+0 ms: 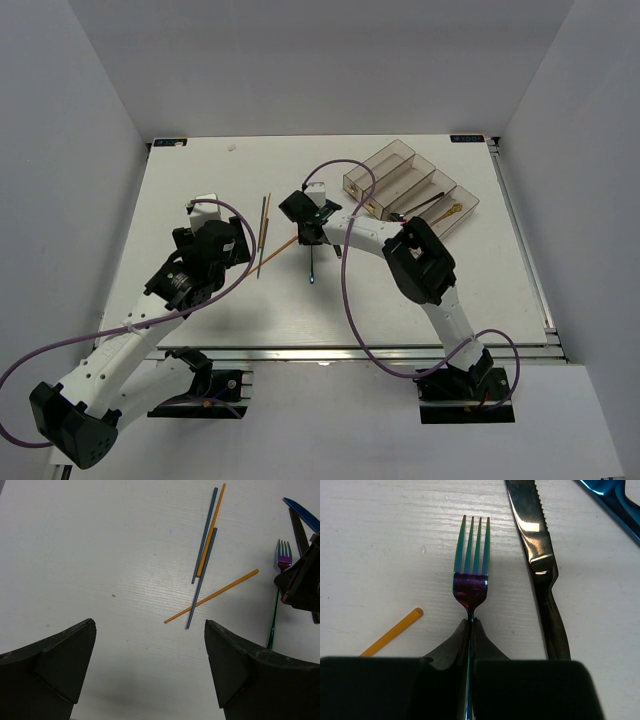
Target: Sort the eating utensils into containers
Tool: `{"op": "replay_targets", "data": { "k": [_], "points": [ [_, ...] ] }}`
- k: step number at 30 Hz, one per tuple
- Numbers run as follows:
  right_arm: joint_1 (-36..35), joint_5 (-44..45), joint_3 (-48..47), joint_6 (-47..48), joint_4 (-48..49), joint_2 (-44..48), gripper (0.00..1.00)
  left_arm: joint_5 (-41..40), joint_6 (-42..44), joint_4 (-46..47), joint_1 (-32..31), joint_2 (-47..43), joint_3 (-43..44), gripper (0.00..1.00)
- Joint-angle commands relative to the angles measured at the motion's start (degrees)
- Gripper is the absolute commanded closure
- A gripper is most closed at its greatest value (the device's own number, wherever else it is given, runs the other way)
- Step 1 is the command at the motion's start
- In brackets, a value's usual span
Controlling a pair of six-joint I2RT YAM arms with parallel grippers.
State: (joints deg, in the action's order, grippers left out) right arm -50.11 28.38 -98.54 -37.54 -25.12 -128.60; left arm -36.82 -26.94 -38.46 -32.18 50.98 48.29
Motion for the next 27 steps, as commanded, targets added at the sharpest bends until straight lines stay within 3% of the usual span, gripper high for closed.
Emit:
{"op": "replay_targets", "data": {
  "k": [1, 13, 21, 27],
  "points": [
    [0.36, 0.1, 1.51, -1.31, -0.45, 2.55, 1.0, 0.34, 0.4, 0.84, 0.28, -0.88, -0.48, 0.02],
    [3.87, -7.46, 11.08, 3.0, 6.93, 21.35, 1.0, 0.08, 0.31, 0.66, 0.28, -1.41, -0.48, 0.02],
    [20.38, -6.32, 24.16, 1.77, 9.74, 35.58, 1.0, 0.08, 0.31, 0.66, 0.28, -1.67, -0.57, 0.02],
    [35.06, -5.18, 28.75, 0.63, 14.04, 39.29, 1.0, -0.01, 0.31, 0.66, 0.28, -1.5, -0.57, 0.02]
  ]
}}
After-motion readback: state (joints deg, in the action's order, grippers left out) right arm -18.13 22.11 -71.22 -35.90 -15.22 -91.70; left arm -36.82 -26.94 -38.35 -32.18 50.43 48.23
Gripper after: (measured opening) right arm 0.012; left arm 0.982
